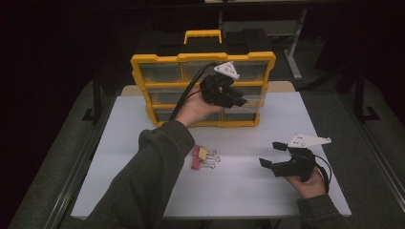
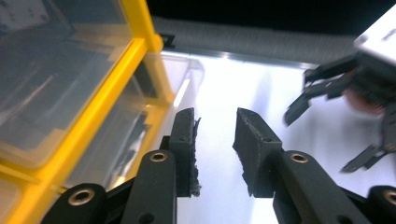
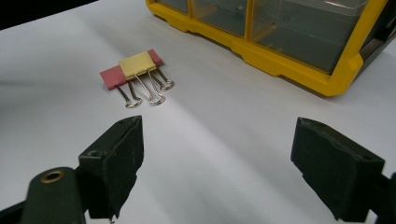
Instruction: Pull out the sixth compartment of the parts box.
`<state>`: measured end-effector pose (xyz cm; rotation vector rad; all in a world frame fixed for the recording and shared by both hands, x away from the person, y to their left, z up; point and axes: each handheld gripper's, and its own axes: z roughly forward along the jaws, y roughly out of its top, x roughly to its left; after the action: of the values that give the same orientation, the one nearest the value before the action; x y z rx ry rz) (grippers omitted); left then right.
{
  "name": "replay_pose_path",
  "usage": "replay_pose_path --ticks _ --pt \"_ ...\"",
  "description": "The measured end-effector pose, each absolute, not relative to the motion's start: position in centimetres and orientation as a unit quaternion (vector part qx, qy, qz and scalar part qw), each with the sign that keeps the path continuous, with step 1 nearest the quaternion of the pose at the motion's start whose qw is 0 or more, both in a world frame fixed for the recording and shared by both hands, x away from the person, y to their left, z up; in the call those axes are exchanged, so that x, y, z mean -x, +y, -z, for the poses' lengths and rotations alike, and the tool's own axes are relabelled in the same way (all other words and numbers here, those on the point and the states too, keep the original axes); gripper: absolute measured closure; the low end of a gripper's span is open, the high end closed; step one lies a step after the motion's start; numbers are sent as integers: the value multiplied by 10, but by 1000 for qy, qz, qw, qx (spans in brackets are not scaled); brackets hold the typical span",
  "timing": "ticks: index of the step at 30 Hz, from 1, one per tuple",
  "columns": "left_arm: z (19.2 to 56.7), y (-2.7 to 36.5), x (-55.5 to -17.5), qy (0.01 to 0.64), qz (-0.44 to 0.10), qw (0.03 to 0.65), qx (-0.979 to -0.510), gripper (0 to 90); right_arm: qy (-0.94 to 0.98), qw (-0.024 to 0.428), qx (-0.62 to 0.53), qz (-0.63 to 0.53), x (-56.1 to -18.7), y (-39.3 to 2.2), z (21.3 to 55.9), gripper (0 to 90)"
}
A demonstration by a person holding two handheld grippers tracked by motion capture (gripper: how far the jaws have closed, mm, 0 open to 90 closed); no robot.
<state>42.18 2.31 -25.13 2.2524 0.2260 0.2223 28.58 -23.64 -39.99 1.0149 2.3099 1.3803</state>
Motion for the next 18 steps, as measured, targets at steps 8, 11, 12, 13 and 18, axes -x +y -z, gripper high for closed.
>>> replay_pose_path --ticks 8,11,12,13,18 --pt "256 24 -436 80 -105 414 -901 650 798 133 -347 -473 -286 -236 400 159" --pt "259 22 -439 79 -109 404 -905 636 799 133 -346 -474 -286 -236 400 159" --pt "260 22 -440 73 -112 397 -908 630 799 133 -346 -473 -286 -236 400 159" --pt "261 21 -440 74 -114 396 -908 631 800 134 -345 -473 -287 -235 400 160" --pt "270 18 -447 70 -109 370 -920 638 801 132 -343 -473 -287 -234 400 161"
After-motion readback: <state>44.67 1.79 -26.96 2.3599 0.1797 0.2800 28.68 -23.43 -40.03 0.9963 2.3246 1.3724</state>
